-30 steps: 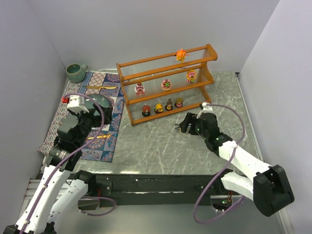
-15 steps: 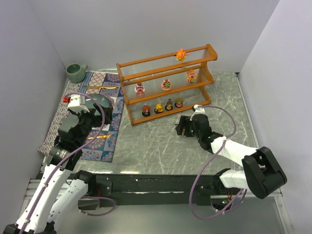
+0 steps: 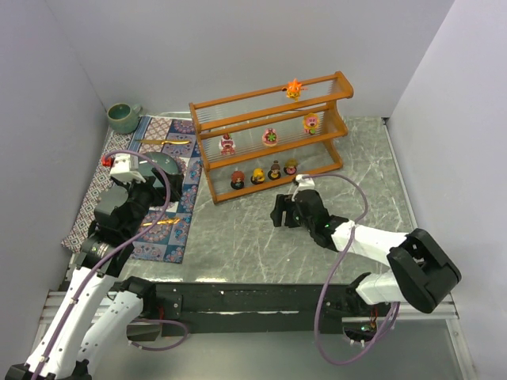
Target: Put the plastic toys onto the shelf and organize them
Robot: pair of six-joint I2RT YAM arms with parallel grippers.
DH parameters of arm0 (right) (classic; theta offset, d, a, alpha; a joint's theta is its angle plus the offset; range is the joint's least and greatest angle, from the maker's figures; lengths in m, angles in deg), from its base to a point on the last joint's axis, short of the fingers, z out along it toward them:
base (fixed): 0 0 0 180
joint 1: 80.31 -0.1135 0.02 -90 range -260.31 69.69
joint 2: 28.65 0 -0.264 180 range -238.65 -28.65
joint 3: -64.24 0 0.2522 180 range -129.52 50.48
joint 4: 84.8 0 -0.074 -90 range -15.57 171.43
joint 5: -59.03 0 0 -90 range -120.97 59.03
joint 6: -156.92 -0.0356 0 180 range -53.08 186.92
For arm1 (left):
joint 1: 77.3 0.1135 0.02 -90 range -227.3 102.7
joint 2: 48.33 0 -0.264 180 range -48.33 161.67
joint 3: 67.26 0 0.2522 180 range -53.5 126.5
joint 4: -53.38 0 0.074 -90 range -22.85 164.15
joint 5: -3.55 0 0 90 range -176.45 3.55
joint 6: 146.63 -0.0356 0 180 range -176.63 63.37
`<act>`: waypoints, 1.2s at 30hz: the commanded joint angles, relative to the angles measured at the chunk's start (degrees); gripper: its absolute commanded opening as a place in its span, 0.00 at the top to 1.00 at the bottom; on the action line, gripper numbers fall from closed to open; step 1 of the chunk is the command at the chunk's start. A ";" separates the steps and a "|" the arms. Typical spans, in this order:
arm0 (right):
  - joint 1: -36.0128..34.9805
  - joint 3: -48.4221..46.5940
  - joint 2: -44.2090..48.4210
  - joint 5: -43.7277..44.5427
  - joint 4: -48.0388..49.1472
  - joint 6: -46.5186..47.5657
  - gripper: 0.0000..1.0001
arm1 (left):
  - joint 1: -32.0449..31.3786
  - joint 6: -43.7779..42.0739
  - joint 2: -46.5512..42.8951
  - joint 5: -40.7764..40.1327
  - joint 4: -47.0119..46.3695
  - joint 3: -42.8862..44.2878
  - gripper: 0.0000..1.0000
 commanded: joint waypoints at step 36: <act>24.80 11.78 36.87 10.02 -11.54 -8.14 0.09 | -48.18 21.63 61.62 -30.56 -10.75 27.79 0.05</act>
